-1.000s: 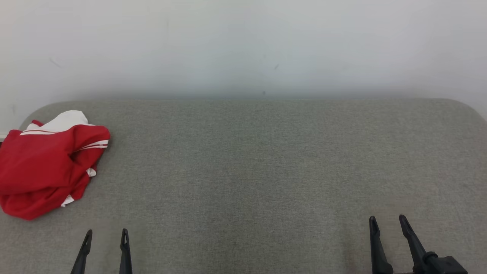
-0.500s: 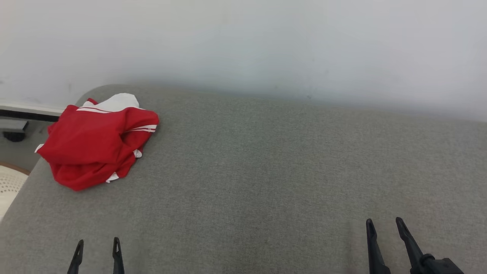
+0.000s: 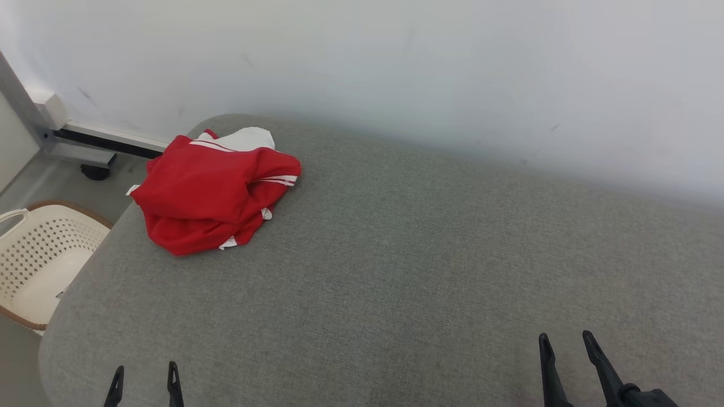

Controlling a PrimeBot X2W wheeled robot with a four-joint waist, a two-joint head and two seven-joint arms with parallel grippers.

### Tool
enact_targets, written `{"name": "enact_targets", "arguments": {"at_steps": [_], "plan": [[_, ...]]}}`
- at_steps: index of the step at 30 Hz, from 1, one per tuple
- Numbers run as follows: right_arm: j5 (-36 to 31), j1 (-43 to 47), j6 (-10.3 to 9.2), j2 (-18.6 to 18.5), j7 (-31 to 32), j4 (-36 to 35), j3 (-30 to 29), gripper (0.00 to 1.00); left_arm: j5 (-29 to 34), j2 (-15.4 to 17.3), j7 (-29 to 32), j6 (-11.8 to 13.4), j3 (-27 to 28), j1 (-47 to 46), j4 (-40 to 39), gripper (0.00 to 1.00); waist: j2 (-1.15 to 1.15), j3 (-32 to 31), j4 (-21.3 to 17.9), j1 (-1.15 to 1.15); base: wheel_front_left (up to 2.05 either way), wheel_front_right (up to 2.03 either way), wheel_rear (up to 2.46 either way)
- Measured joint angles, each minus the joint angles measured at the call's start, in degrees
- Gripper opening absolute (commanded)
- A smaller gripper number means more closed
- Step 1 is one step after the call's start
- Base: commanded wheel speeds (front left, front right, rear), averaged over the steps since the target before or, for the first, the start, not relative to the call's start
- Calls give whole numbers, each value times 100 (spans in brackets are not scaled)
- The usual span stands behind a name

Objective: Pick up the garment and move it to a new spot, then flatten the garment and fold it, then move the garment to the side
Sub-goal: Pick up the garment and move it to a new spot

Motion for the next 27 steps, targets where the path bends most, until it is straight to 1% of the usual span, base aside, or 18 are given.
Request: {"name": "enact_targets", "arguments": {"at_steps": [7, 12, 20, 27], "plan": [[5, 5, 0, 1, 0, 7, 36, 100, -8, 13, 0, 16, 7, 18, 48, 100, 0, -64, 299, 0, 0, 0, 0], [7, 6, 0, 1, 0, 13, 51, 100, -8, 12, 0, 77, 16, 33, 42, 100, 0, -96, 422, 0, 0, 0, 0], [9, 7, 0, 0, 0, 26, 67, 100, -11, 11, 0, 136, 23, 48, -5, 100, 0, -105, 464, 0, 0, 0, 0], [8, -3, 0, 1, 0, 30, 103, 100, -18, 3, 0, 162, 24, 52, -38, 100, 0, -80, 387, 0, 0, 0, 0]]}}
